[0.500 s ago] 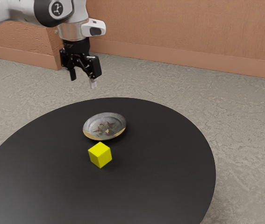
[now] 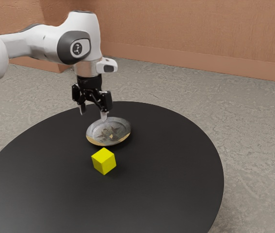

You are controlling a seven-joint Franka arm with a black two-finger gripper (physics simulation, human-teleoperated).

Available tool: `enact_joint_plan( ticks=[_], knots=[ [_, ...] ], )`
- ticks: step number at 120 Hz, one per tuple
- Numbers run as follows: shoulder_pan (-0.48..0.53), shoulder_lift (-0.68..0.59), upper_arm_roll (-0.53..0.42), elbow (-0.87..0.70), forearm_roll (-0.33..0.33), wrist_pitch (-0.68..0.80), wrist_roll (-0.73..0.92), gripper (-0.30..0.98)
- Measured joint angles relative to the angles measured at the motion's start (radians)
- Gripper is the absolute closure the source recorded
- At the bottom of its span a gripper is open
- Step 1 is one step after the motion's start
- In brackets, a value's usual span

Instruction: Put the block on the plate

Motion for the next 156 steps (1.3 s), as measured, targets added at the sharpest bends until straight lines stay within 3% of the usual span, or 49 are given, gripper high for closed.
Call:
enact_joint_plan(
  ticks=[23, 65, 111, 156],
  knots=[
    [-0.001, 0.096, 0.033, -0.042, -0.025, 0.106, -0.005, 0.00],
    [0.000, 0.253, 0.055, 0.049, -0.043, 0.189, -0.010, 0.00],
    [-0.008, 0.211, 0.034, -0.047, -0.052, 0.238, 0.018, 0.00],
    [-0.007, 0.261, 0.041, -0.078, -0.052, 0.293, 0.066, 0.00]
  ],
)
